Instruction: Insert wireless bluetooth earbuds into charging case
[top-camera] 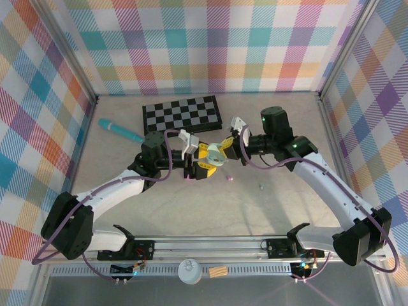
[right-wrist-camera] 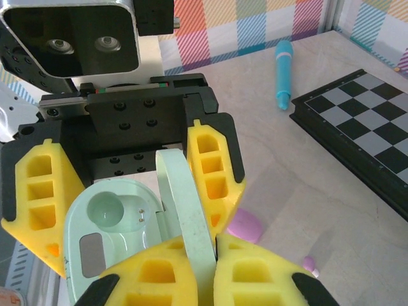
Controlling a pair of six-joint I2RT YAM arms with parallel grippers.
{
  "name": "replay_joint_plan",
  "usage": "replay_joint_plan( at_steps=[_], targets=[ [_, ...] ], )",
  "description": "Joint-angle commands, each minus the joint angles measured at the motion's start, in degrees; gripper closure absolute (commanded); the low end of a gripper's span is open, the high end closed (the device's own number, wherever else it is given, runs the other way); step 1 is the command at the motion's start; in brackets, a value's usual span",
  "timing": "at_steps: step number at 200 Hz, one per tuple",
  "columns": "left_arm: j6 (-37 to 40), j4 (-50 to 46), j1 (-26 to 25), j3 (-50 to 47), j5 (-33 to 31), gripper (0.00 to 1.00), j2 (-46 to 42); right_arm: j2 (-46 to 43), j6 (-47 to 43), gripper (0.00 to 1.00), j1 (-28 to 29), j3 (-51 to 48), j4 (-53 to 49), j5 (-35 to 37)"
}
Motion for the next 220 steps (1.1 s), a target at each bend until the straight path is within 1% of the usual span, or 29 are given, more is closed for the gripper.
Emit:
replay_joint_plan(
  at_steps=[1,29,47,62,99,140,184,214,220],
  targets=[
    [-0.72,3.51,-0.15,1.42,0.64,0.33,0.57,-1.48,-0.86,1.0,0.52,-0.18,1.91,1.98],
    [-1.25,3.96,-0.19,1.25,0.55,0.34,0.71,-1.63,-0.57,1.0,0.53,-0.63,2.67,2.87],
    [-1.94,4.76,-0.15,1.26,0.68,0.4,0.83,-1.82,-0.67,1.0,0.62,-1.03,2.91,3.73],
    [-2.62,5.02,-0.16,1.4,0.84,0.44,0.85,-1.92,-1.0,1.0,0.74,-1.12,2.84,3.86],
    [-3.1,5.51,-0.14,1.46,0.68,0.45,1.21,-1.9,-1.23,1.0,0.93,-1.39,3.04,5.32],
    [-3.97,6.53,-0.14,1.49,0.94,0.58,1.91,-2.22,-1.12,1.0,1.06,-1.43,3.1,5.41],
    [-3.76,6.86,-0.16,1.16,1.08,0.61,1.96,-2.67,-1.03,0.99,1.07,-1.56,2.76,5.32],
    [-3.39,6.9,-0.14,1.07,1.14,0.61,2.12,-3.23,-0.88,0.95,1.07,-1.65,2.8,5.41],
    [-3.13,6.92,-0.14,0.99,1.26,0.61,2.0,-3.24,-0.79,0.93,1.06,-1.65,2.84,5.38]
  ],
)
